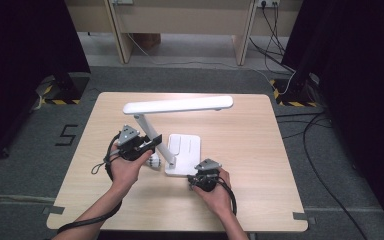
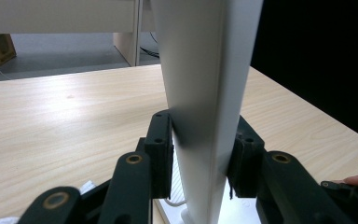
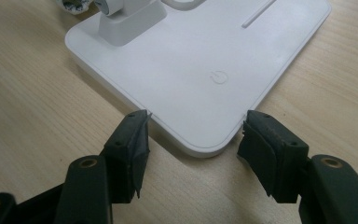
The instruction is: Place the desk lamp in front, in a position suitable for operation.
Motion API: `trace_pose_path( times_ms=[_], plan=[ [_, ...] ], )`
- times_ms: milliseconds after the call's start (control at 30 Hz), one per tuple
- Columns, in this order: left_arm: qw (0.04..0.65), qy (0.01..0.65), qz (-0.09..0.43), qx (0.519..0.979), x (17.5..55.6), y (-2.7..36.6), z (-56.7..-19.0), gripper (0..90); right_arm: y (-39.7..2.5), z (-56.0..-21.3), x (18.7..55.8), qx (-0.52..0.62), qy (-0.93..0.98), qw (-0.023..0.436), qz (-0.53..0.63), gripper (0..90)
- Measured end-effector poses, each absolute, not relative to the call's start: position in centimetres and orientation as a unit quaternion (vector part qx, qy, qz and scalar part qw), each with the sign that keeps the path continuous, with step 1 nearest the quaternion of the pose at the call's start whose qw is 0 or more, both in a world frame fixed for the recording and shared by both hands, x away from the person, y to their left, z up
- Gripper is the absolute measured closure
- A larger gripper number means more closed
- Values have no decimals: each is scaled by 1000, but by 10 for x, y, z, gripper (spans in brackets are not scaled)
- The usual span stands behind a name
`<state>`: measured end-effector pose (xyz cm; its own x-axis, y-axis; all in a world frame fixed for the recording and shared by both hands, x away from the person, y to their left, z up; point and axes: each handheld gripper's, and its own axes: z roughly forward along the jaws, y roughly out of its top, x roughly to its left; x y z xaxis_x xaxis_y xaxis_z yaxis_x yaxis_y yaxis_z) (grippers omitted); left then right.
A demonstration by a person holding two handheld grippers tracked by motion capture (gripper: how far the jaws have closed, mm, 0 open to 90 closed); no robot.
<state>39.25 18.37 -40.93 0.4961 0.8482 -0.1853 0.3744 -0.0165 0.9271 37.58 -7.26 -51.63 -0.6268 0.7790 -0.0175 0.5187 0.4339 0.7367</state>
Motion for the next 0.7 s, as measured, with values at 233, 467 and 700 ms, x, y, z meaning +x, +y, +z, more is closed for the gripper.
trace_pose_path(
  times_ms=[233,467,700],
  plan=[
    [537,450,220,679,392,186,-409,654,-70,-516,375,387,829,184,358,418],
    [535,449,219,681,391,188,-409,651,-69,-517,374,389,828,182,362,415],
    [538,441,220,683,391,189,-410,632,-69,-517,374,390,827,181,363,414]
  ],
)
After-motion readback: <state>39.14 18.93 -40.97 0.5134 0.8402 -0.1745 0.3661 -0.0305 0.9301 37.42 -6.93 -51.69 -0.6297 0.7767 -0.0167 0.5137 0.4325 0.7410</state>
